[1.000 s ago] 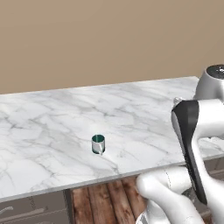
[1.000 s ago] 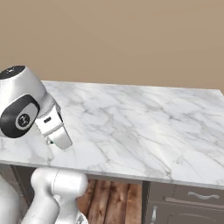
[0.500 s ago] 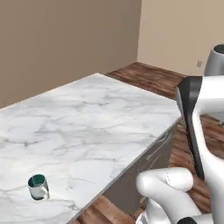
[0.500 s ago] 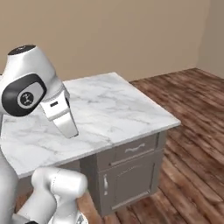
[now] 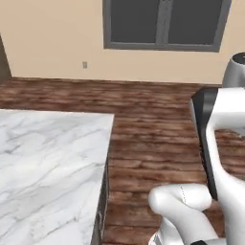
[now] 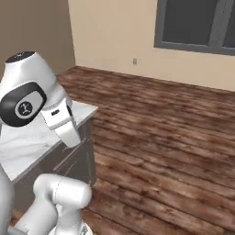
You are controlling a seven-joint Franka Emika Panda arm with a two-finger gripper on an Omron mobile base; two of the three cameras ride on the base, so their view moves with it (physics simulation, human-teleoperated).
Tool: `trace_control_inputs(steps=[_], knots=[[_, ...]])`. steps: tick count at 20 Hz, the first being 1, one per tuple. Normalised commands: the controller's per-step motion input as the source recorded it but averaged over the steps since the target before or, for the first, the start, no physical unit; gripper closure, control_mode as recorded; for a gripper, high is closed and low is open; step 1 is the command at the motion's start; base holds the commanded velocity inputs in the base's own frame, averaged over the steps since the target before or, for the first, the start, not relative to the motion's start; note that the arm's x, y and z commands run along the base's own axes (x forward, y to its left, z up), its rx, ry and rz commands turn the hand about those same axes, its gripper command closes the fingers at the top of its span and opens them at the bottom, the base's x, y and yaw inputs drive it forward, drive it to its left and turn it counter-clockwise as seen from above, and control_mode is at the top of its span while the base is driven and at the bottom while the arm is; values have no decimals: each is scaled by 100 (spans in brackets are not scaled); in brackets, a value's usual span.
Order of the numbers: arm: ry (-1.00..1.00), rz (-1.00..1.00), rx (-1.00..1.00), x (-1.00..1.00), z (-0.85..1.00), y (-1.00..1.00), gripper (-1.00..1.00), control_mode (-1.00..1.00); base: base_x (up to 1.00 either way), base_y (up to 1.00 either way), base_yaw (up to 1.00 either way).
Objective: Clear the mugs and bowl far away from the sink.
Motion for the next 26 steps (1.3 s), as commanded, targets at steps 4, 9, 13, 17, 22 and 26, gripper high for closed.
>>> trace_control_inputs(steps=[4, 9, 13, 17, 22, 26], knots=[[0, 0, 0, 0, 0, 0, -100, 100, 0, 0, -100], [0, 0, 0, 0, 0, 0, -100, 100, 0, 0, -100], [0, 0, 0, 0, 0, 0, -100, 100, 19, 8, -93], [0, 0, 0, 0, 0, 0, -100, 100, 95, 13, -23], [0, 0, 0, 0, 0, 0, -100, 100, 100, -10, 1], [0, 0, 0, 0, 0, 0, -100, 100, 99, -15, -61]])
